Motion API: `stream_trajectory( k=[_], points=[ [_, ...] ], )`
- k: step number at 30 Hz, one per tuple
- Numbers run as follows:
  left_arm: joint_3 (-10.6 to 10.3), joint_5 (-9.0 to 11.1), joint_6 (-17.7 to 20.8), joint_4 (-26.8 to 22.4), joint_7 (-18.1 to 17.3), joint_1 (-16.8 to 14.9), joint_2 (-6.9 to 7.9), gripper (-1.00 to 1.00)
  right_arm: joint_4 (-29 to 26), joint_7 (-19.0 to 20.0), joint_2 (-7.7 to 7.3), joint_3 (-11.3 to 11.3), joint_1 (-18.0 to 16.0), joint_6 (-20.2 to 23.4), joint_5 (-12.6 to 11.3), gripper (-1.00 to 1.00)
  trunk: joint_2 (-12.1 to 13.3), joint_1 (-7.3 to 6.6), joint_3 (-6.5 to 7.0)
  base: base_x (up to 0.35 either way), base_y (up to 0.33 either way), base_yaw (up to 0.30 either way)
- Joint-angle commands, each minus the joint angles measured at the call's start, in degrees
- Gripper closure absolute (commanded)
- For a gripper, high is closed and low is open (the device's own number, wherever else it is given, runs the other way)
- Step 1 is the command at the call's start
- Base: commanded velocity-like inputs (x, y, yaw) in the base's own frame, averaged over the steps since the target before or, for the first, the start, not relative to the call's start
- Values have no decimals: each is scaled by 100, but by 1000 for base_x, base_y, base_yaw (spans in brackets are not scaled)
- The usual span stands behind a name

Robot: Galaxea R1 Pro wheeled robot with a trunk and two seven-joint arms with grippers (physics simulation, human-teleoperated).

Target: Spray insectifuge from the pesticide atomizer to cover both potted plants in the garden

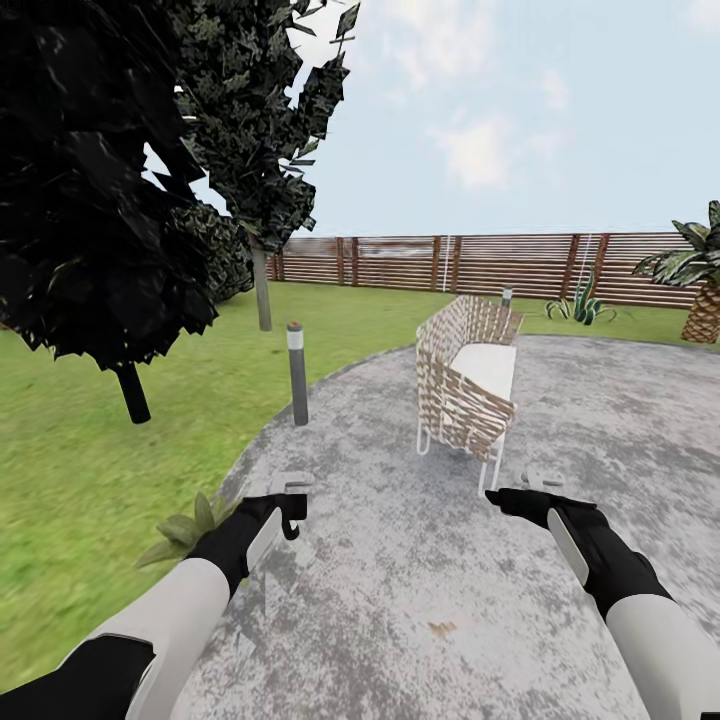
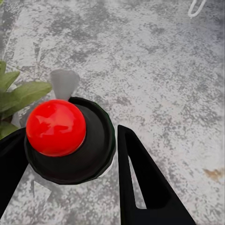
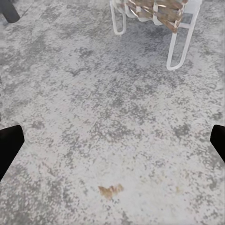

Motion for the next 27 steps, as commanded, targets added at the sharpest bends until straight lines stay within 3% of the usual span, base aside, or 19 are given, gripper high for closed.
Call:
stream_trajectory(
  k=[1, 27],
  points=[
    [-43, 61, 27, -11, 49, -2, 5, 100, -7, 14, -1, -7, -2, 29, -15, -100, 39, -24, 12, 0, 0, 0],
    [-49, 61, 27, -11, 49, -2, -4, 100, -7, 14, -1, -7, -1, 31, -15, -100, 1082, -595, 479, 0, 0, 0]
  ],
)
